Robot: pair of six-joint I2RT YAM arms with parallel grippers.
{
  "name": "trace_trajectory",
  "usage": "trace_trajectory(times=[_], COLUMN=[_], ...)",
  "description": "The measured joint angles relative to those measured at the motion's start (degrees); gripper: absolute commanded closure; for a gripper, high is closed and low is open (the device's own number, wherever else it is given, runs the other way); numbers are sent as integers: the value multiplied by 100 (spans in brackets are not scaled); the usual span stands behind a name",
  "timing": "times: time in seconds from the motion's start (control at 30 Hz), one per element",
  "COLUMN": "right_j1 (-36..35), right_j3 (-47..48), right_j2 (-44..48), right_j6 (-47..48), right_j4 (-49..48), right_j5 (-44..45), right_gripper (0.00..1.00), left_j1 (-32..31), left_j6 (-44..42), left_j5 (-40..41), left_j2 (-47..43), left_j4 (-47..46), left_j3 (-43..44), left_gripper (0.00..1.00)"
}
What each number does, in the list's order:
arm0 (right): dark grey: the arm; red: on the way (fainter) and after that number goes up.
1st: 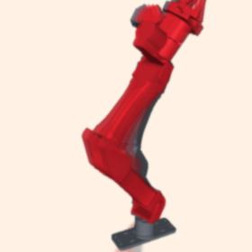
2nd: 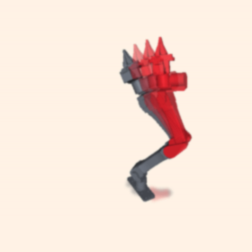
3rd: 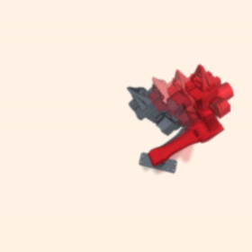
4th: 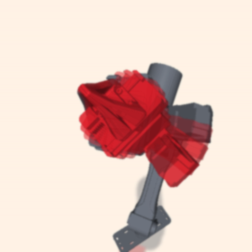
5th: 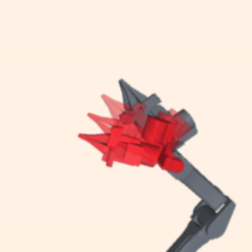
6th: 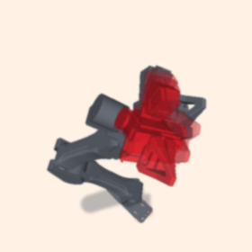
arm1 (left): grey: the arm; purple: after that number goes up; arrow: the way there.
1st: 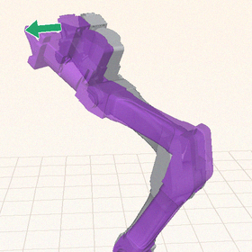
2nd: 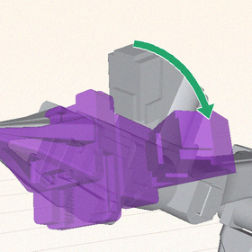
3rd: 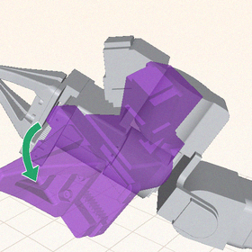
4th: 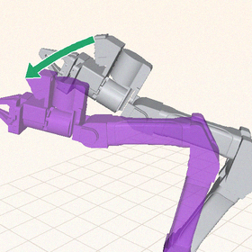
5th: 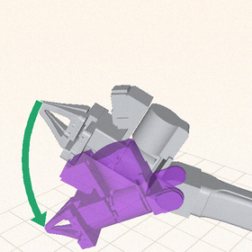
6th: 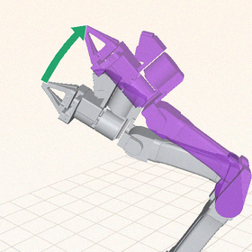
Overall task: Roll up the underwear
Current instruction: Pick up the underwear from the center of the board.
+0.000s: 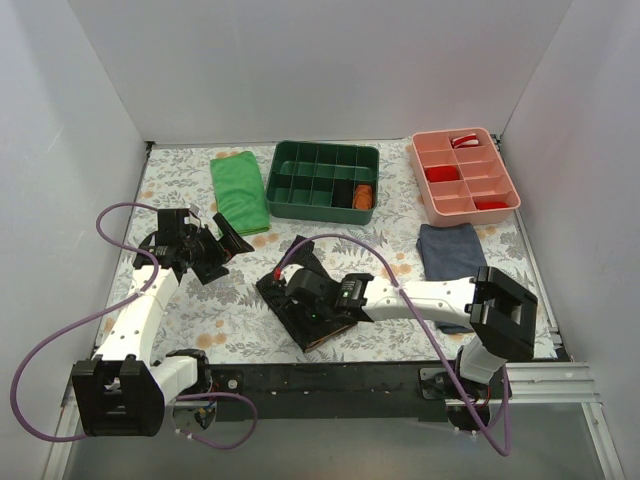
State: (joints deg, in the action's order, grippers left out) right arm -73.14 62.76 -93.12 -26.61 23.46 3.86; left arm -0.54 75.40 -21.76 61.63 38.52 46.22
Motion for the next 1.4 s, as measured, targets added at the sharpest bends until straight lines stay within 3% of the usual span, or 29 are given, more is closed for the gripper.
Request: trace_trajectory(times=[0.37, 0.67, 0.83, 1.07, 1.23, 1.27, 1.4], right_j1=[-214, -214, -214, -214, -210, -210, -210], right_j3=[2, 11, 11, -2, -2, -2, -2], right_j2=[-511, -595, -542, -461, -461, -463, -463], right_j6=[-2, -44, -52, -39, -39, -37, -37], right_j4=[39, 205, 94, -146, -127, -109, -59], right_j5=[33, 640, 592, 455, 437, 439, 485], right_gripper=[38, 59, 52, 63, 61, 63, 97], left_j1=[0, 0, 0, 0, 0, 0, 0], left_j6=[-20, -22, -22, -20, -20, -22, -24], left_j5=[7, 4, 4, -11, -13, -15, -15], left_j2=[11, 22, 83, 85, 85, 85, 85], left_j4=[0, -20, -20, -24, -26, -24, -24], left_j3=[0, -46, -70, -72, -76, -76, -76], left_gripper=[2, 2, 2, 2, 2, 2, 2])
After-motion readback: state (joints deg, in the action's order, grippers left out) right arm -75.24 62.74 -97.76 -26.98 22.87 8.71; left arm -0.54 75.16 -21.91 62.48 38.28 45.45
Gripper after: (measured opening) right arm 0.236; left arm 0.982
